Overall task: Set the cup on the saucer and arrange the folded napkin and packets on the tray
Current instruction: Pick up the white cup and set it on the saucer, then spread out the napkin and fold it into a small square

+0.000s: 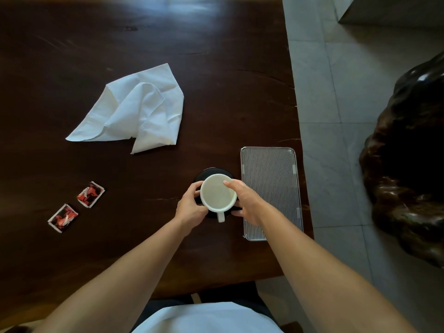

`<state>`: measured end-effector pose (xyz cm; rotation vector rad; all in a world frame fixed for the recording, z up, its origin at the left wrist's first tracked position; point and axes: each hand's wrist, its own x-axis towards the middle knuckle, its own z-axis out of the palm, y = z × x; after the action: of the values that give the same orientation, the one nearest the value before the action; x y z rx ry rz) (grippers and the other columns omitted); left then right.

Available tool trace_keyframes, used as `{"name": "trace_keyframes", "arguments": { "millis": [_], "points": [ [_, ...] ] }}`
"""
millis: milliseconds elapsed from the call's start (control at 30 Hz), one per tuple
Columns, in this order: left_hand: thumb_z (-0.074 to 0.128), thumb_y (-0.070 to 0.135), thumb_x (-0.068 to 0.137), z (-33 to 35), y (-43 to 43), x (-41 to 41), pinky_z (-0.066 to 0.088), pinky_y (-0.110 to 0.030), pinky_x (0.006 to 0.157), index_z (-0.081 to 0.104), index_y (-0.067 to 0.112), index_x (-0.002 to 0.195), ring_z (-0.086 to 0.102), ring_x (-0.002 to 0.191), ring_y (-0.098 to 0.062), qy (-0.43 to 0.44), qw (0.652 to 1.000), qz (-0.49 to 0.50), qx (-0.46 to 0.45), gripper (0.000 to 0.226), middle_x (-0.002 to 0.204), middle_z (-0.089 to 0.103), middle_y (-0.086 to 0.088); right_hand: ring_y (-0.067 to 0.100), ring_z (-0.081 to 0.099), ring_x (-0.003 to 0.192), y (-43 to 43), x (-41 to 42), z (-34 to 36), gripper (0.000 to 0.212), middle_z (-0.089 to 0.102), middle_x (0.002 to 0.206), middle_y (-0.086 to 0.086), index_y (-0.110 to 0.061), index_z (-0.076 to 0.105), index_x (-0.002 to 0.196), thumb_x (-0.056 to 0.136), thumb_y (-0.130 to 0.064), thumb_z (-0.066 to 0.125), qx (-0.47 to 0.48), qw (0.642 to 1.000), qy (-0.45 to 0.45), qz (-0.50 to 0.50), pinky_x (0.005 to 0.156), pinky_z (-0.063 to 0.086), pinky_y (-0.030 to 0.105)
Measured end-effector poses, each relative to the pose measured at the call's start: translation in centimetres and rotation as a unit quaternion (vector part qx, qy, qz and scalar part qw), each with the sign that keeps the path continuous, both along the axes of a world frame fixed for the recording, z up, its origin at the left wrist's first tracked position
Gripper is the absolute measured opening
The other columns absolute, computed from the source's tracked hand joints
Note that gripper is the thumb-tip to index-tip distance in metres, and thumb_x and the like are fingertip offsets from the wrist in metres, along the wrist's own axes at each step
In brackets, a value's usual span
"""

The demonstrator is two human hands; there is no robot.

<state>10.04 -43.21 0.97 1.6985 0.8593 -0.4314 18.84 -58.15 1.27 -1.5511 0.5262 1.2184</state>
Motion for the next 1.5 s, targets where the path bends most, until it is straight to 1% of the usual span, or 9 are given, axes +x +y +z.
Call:
{"name": "trace_keyframes", "arguments": {
  "millis": [133, 300, 433, 567, 633, 833, 1067, 1233, 1500],
  "points": [
    [0.071, -0.005, 0.077, -0.1, 0.3, 0.2, 0.055, -0.048, 0.095, 0.052, 0.028, 0.137, 0.062, 0.116, -0.024, 0.013, 1.000, -0.006, 0.001, 0.072, 0.132, 0.064, -0.003, 0.027, 0.049, 0.125, 0.4, -0.3, 0.2, 0.040, 0.055, 0.129, -0.001, -0.035, 0.051, 0.130, 0.093, -0.047, 0.059, -0.020, 0.999, -0.019, 0.018, 0.103, 0.038, 0.049],
    [0.066, -0.010, 0.075, -0.3, 0.9, 0.2, 0.060, -0.047, 0.086, 0.047, 0.027, 0.142, 0.065, 0.112, -0.025, 0.033, 0.999, -0.012, 0.014, 0.079, 0.135, 0.063, -0.001, 0.030, 0.045, 0.134, 0.9, -0.6, 0.7, 0.068, 0.045, 0.146, 0.002, -0.028, 0.033, 0.152, 0.093, -0.041, 0.063, -0.051, 0.998, -0.043, -0.002, 0.105, 0.044, 0.051],
    [0.062, -0.009, 0.080, 0.2, 1.4, -0.1, 0.059, -0.047, 0.089, 0.046, 0.024, 0.143, 0.064, 0.115, -0.025, 0.035, 0.999, -0.017, 0.033, 0.073, 0.138, 0.059, -0.003, 0.027, 0.054, 0.120, 1.0, -0.8, 1.4, 0.036, 0.056, 0.132, 0.008, -0.021, 0.052, 0.127, 0.094, -0.036, 0.060, -0.086, 0.990, -0.101, 0.041, 0.101, 0.049, 0.049],
    [0.054, 0.001, 0.089, 1.5, 2.0, -0.4, 0.052, -0.035, 0.087, 0.049, 0.019, 0.141, 0.058, 0.118, -0.024, 0.018, 0.994, -0.049, 0.093, 0.056, 0.135, 0.059, -0.006, 0.029, 0.054, 0.121, 1.0, -1.0, 2.9, 0.055, 0.057, 0.133, 0.011, -0.013, 0.046, 0.142, 0.092, -0.033, 0.058, -0.229, 0.920, -0.257, 0.188, 0.093, 0.046, 0.037],
    [0.055, 0.012, 0.095, 2.6, 2.3, -0.5, 0.049, -0.034, 0.085, 0.051, 0.017, 0.139, 0.059, 0.113, -0.022, 0.004, 0.989, -0.070, 0.128, 0.045, 0.128, 0.062, -0.005, 0.028, 0.056, 0.117, 1.1, -1.1, 3.9, 0.049, 0.058, 0.130, 0.012, -0.012, 0.051, 0.137, 0.091, -0.030, 0.058, -0.255, 0.892, -0.312, 0.207, 0.086, 0.045, 0.035],
    [0.059, 0.032, 0.097, 7.0, 4.0, -1.4, 0.053, -0.037, 0.080, 0.063, 0.018, 0.115, 0.064, 0.093, -0.021, -0.056, 0.960, -0.136, 0.237, 0.023, 0.096, 0.066, 0.002, 0.029, 0.062, 0.106, 3.1, -1.9, 7.5, 0.037, 0.066, 0.117, 0.011, -0.015, 0.061, 0.125, 0.089, -0.025, 0.055, -0.233, 0.856, -0.382, 0.260, 0.090, 0.053, 0.040],
    [0.057, 0.034, 0.097, 10.7, 7.6, -2.9, 0.055, -0.040, 0.080, 0.065, 0.022, 0.106, 0.065, 0.091, -0.022, -0.070, 0.935, -0.144, 0.317, 0.017, 0.096, 0.070, 0.001, 0.028, 0.065, 0.096, 7.4, -3.0, 10.2, 0.021, 0.071, 0.104, 0.007, -0.019, 0.069, 0.104, 0.087, -0.028, 0.060, -0.185, 0.813, -0.453, 0.316, 0.083, 0.054, 0.037],
    [0.058, 0.031, 0.096, 11.5, 11.1, -4.1, 0.055, -0.040, 0.081, 0.066, 0.021, 0.104, 0.065, 0.091, -0.023, -0.058, 0.933, -0.125, 0.332, 0.015, 0.097, 0.070, -0.001, 0.026, 0.064, 0.093, 10.6, -3.3, 11.3, 0.018, 0.069, 0.101, 0.006, -0.020, 0.068, 0.102, 0.088, -0.029, 0.060, -0.165, 0.792, -0.470, 0.354, 0.083, 0.056, 0.041],
    [0.054, 0.030, 0.095, 11.9, 16.5, -3.6, 0.051, -0.035, 0.071, 0.067, 0.023, 0.098, 0.066, 0.087, -0.028, -0.045, 0.918, -0.106, 0.379, 0.014, 0.094, 0.071, -0.002, 0.027, 0.063, 0.086, 15.8, -2.2, 11.4, 0.020, 0.067, 0.094, 0.008, -0.015, 0.067, 0.090, 0.089, -0.030, 0.055, -0.169, 0.802, -0.457, 0.346, 0.077, 0.057, 0.041]
  ]
}}
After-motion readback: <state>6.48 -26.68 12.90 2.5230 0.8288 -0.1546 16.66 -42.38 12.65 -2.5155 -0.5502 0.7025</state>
